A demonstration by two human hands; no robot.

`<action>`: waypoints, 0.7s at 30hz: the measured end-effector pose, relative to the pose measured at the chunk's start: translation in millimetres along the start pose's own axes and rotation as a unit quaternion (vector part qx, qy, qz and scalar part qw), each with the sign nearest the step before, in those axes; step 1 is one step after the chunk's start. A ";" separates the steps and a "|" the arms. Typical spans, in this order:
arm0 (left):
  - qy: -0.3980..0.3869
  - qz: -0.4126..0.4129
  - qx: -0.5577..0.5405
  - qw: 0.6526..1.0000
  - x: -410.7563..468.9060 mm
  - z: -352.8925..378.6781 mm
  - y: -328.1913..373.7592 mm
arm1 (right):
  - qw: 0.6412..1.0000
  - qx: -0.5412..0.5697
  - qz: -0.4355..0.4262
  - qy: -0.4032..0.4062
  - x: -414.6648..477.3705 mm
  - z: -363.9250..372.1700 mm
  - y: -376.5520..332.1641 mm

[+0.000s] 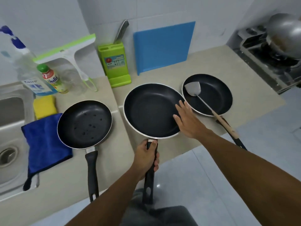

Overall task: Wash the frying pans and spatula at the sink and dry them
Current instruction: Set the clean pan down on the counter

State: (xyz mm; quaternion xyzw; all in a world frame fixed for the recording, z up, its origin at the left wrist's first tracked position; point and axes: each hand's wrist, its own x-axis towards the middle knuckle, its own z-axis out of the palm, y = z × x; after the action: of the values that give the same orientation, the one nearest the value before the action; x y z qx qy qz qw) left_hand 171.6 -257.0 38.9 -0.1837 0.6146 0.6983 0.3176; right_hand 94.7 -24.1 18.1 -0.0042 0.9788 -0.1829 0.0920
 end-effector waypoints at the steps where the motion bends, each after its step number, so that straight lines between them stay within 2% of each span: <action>1: 0.004 -0.006 -0.005 1.000 5.7 -0.8 -1.0 | 1.000 0.006 -0.006 -0.009 5.6 2.6 3.7; 8: 0.039 -0.013 -0.020 0.999 42.2 14.7 -21.2 | 0.999 0.028 -0.002 -0.038 42.5 21.3 33.6; 14: 0.061 -0.009 -0.045 0.997 57.4 37.1 -38.1 | 0.997 0.034 -0.037 -0.062 61.1 30.4 64.3; 21: 0.085 0.014 -0.057 0.995 70.2 50.2 -48.8 | 0.995 0.058 -0.070 -0.049 81.3 40.9 80.2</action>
State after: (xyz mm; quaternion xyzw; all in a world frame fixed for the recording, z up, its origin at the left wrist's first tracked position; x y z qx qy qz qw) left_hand 159.7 -190.7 -33.8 -0.2517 0.6013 0.7182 0.2433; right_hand 24.3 32.7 -62.7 -0.0766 0.9582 -0.2446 0.1269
